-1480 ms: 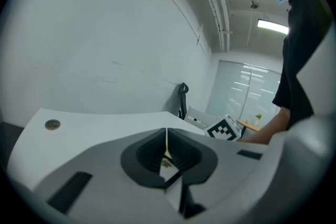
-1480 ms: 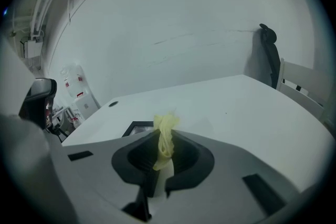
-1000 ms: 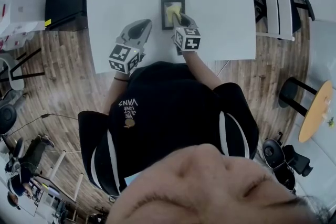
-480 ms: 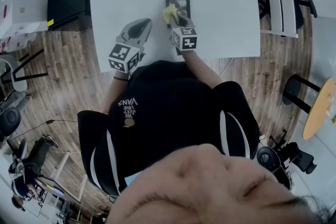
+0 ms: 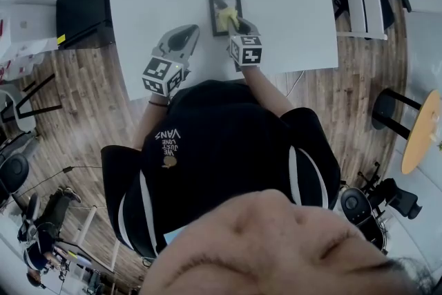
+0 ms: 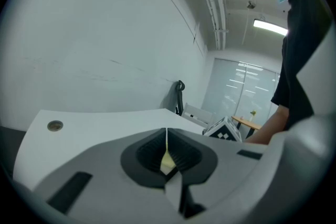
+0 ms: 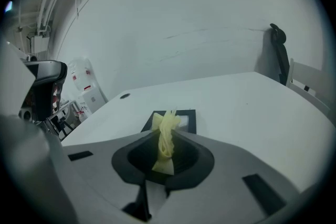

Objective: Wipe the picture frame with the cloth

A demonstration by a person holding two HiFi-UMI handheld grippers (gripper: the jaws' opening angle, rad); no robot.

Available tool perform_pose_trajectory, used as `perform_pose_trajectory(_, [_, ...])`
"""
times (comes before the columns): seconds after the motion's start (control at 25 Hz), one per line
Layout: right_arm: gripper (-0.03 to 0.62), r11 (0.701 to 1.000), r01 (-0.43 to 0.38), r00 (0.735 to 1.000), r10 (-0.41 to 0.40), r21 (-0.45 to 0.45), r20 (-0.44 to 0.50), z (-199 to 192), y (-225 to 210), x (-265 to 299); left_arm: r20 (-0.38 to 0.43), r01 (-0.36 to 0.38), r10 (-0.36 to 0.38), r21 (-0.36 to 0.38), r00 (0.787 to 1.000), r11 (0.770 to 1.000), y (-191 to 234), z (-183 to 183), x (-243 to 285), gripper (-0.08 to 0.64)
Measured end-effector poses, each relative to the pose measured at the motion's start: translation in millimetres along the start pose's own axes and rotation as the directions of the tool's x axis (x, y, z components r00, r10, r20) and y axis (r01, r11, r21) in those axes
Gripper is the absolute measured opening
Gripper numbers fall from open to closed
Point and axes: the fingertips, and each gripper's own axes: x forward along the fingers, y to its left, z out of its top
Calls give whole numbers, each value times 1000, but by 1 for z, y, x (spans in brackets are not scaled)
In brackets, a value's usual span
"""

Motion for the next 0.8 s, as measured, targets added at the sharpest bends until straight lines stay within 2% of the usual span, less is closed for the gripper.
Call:
perform_pose_trajectory(0.48, [48, 997, 72, 997, -72, 29, 9, -1, -47, -17, -2, 27, -27, -12, 1000, 1000, -15, 1, 19, 18])
perform_pose_trajectory(0.8, [48, 993, 105, 994, -107, 53, 22, 3, -63, -22, 0, 31, -31, -14, 1000, 999, -15, 4, 24, 18])
